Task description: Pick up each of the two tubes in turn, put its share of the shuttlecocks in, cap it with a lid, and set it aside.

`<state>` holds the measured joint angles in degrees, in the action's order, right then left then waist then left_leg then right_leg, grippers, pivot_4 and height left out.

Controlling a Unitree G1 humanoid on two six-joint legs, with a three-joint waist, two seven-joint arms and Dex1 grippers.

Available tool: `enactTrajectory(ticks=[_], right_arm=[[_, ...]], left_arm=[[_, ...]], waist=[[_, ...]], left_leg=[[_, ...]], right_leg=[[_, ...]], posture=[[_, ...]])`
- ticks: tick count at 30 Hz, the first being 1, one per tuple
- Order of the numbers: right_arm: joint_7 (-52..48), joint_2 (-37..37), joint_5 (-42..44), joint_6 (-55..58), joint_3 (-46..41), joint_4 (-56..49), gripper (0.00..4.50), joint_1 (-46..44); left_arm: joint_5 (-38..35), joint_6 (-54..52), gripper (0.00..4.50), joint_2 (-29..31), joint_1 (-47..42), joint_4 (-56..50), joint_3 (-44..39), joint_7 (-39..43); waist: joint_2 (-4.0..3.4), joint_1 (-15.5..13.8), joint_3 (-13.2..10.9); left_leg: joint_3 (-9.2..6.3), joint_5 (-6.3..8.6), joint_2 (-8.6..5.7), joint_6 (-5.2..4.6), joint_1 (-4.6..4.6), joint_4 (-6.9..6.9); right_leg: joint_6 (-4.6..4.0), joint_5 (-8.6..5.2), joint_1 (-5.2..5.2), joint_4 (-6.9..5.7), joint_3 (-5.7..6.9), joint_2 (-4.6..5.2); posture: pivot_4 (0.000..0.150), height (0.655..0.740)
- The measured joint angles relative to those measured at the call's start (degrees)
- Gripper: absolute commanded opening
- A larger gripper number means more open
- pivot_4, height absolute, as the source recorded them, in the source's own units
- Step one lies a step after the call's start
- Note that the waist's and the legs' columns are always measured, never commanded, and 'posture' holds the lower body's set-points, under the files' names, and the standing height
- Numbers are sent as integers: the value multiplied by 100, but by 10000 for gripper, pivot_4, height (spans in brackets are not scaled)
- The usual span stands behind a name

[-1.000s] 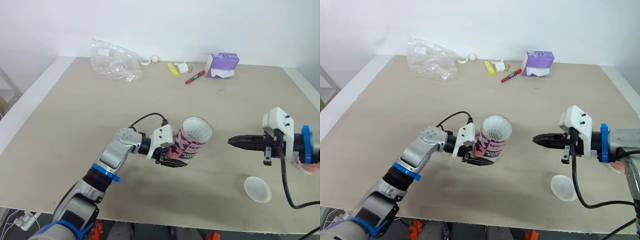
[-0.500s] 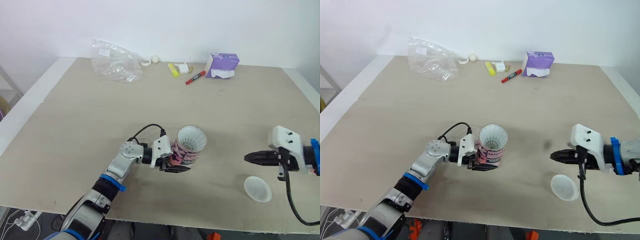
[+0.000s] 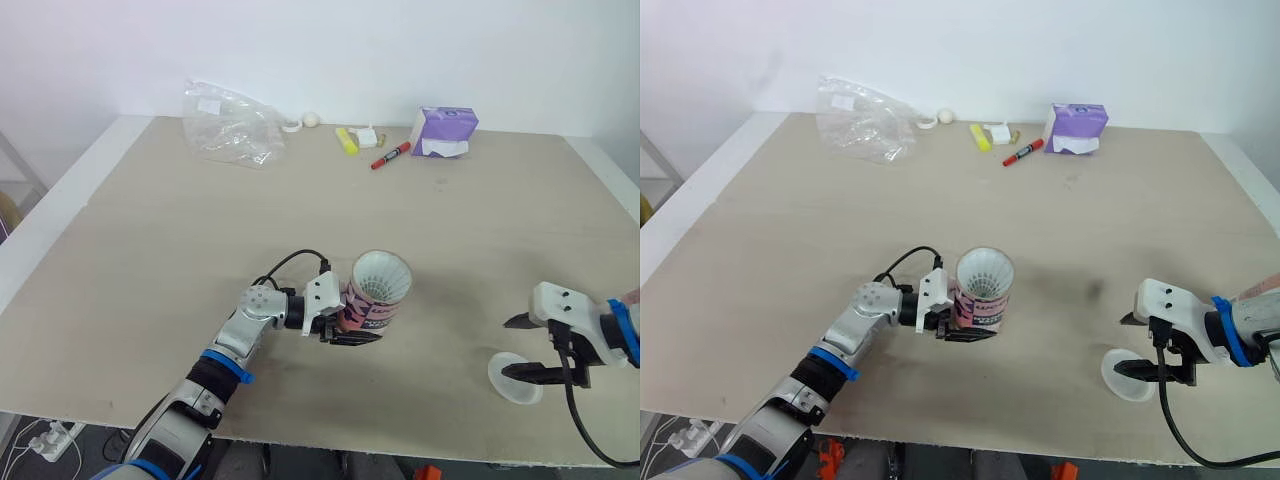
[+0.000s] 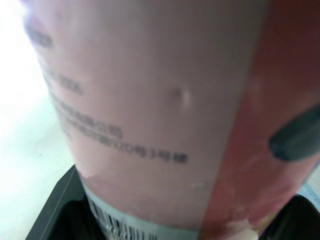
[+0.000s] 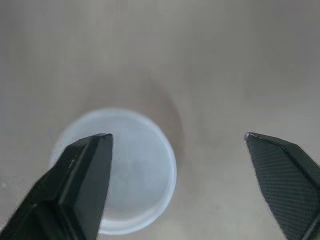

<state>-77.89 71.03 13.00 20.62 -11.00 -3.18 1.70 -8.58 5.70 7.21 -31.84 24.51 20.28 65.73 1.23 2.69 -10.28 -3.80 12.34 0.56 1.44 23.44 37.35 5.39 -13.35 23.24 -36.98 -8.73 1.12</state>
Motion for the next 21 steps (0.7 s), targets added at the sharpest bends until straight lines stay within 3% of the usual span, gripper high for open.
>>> enactTrajectory(ticks=[4, 7, 8, 9, 11, 13, 16, 21], right_arm=[[60, -7, -67, -57, 99, 33, 44133, 20], [80, -31, -91, -57, 186, 42, 38025, 20], [86, -34, -92, -57, 190, 44, 35088, 20], [119, -34, -94, -57, 191, 43, 28165, 20], [146, -34, -99, -56, 192, 36, 24390, 32], [175, -35, -104, -56, 207, 24, 13269, 73], [185, -33, -102, -80, 196, -57, 784, 155], [180, -28, -99, -194, 164, -176, 200, 243]], left_arm=[[-92, -304, 30757, 18, 85, -167, -7, 1], [-90, -371, 30757, 36, 106, -242, 5, 8], [-90, -375, 30757, 41, 113, -256, 10, 10], [-90, -424, 30757, 47, 119, -284, 12, 13], [-87, -439, 30757, 48, 118, -292, 12, 13], [-86, -440, 30757, 48, 118, -292, 12, 13], [-61, -440, 30757, 48, 114, -289, 11, 8], [-40, -439, 30757, 47, 90, -264, 11, -1]], waist=[[-1, 1, 0], [-1, 1, 1], [-1, 1, 0], [-1, 0, 0], [-1, 0, 1], [-1, 0, 0], [1, 0, 0], [2, 1, 0]], left_leg=[[0, 0, 1, 0, -2, -3], [0, 1, 0, 1, -2, -3], [0, 1, 0, 1, -2, -3], [0, 1, 1, 1, -2, -3], [0, 1, 0, 1, -3, -3], [0, 1, 0, 1, -3, -3], [0, 1, 1, 1, -5, -3], [0, 1, 1, 1, -8, -1]], right_leg=[[6, 2, 0, 0, 0, -1], [6, 2, 0, 0, 0, 0], [6, 2, 0, 0, 0, 0], [5, 1, 0, 0, 0, -1], [5, 1, 0, 0, 0, -1], [5, 1, -1, 0, 0, -1], [3, 0, -3, 0, 0, -2], [-8, -6, -7, 0, 0, -2]], posture=[[1500, 7400], [1500, 7400], [1500, 7400], [1500, 7400], [1500, 7400], [1500, 7400], [1500, 7400], [1500, 7400]])
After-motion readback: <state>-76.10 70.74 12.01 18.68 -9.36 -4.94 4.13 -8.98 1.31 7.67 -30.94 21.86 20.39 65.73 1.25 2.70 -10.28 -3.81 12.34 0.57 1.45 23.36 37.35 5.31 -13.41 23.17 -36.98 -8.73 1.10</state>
